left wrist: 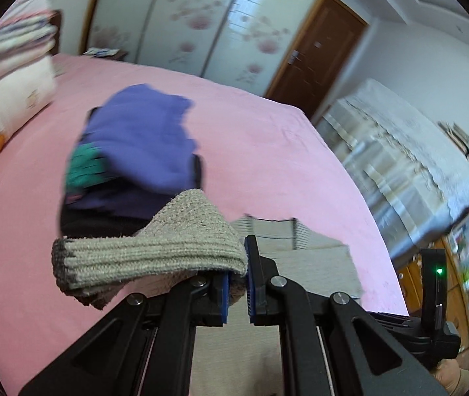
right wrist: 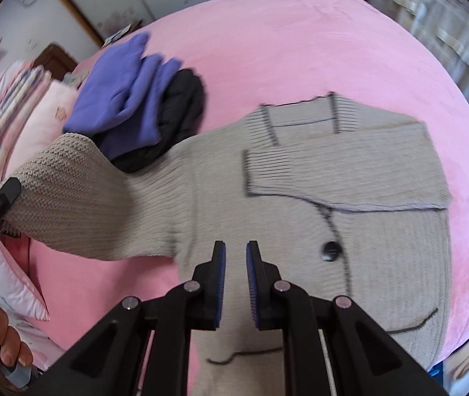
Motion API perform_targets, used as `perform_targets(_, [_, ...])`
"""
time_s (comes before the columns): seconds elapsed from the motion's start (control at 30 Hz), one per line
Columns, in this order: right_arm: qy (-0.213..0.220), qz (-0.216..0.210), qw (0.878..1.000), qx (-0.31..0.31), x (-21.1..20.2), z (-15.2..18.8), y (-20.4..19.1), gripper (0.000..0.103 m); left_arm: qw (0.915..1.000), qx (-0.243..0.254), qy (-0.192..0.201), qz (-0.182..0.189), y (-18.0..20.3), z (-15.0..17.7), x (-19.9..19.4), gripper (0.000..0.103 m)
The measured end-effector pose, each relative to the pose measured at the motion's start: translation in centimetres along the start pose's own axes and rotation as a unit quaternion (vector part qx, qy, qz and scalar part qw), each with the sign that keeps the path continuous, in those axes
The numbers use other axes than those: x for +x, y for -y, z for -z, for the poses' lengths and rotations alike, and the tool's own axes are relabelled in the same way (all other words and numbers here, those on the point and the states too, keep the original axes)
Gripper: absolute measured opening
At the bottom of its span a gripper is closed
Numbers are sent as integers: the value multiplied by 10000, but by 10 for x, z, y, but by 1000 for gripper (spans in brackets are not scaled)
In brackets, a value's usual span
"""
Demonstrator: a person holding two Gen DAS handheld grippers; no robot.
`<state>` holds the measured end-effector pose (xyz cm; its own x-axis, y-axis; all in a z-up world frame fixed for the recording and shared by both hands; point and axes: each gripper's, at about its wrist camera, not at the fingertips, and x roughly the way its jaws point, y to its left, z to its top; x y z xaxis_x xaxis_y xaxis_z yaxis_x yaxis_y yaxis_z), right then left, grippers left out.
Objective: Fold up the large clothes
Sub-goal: 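Fold the held sleeve across the cardigan body and open the left gripper, then grasp the cardigan side edge with the right gripper and fold it inward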
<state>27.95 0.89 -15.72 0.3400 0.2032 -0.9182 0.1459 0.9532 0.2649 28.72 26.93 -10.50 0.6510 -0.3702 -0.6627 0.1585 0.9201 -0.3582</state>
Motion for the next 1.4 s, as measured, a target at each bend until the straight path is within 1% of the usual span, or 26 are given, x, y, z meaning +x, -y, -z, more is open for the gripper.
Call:
perform_targets(0.07, [50,-27,10000,65,-5,-3,28,13,9999,167,-16,-7,37,0,13,6])
perform_targets(0.2, [113,-42,9999,55,-10,-11,86,13,9984,506,-104,-208,113,9,54,7])
perform_targets(0.3, [181,65,9998,-53,-12,-17,128,13,9964,708,-336,-315,165,27,102,7])
perform_targets(0.33, [220,124,9996,-80,-13,-20,144,13,9949,803,-524,-327,182,38,128,7])
perform_targets(0.37, [238,152,9996,-85,-13,-22,156,13,9936,862,-639,-342,194,45,141,9])
perform_targets(0.43, [242,214,9995,-48,-14,-26,186,13,9872,1064,-1131,-370,215,69,183,25])
perform_targets(0.47, [221,235,9995,-24,-13,-27,196,13,9826,1130,-1412,-432,224,81,204,27])
perform_targets(0.53, [152,278,9995,32,-11,-29,221,13,9770,1139,-1744,-448,236,99,227,27])
perform_targets(0.6, [100,302,9995,58,-10,-31,241,13,9764,1051,-1833,-454,243,111,232,28])
perform_targets(0.67, [79,293,9995,66,-9,-32,256,13,9784,944,-1783,-454,246,117,225,30])
perform_targets(0.73, [28,223,9997,86,-4,-32,261,13,9807,806,-1702,-531,238,117,213,31])
perform_targets(0.8, [-46,121,9999,107,1,-32,262,13,9832,602,-1577,-696,218,112,200,33])
perform_targets(0.87, [-138,-5,9999,89,12,-34,259,13,9845,327,-1440,-946,194,107,182,38])
perform_targets(0.93, [-204,-117,9997,76,23,-35,252,14,9832,48,-1303,-1275,162,101,165,48])
perform_targets(1.0, [-234,-245,9994,71,31,-37,244,23,9808,-192,-1198,-1525,130,98,151,50])
perform_targets(1.03, [-215,-324,9992,43,33,-39,239,26,9784,-317,-1159,-1682,109,97,143,50])
perform_targets(1.07, [-195,-388,9991,-20,36,-40,232,29,9766,-368,-1152,-1780,97,97,140,50])
perform_targets(1.1, [-181,-445,9988,-124,38,-42,223,33,9730,-436,-1160,-1947,79,98,137,50])
perform_targets(1.17, [-172,-521,9973,-492,40,-42,202,36,9665,-576,-1235,-2174,53,99,133,50])
perform_targets(1.27, [-109,-509,9915,-1195,41,-34,174,37,9600,-912,-1387,-2255,22,106,135,50])
perform_targets(1.3, [-32,-427,9867,-1568,41,-28,161,37,9582,-996,-1432,-2269,17,108,136,50])
perform_targets(1.33, [23,-347,9834,-1781,42,-25,155,37,9566,-1114,-1488,-2245,9,111,139,50])
perform_targets(1.4, [194,-11,9712,-2375,44,-15,136,37,9551,-1218,-1560,-2205,0,116,145,50])
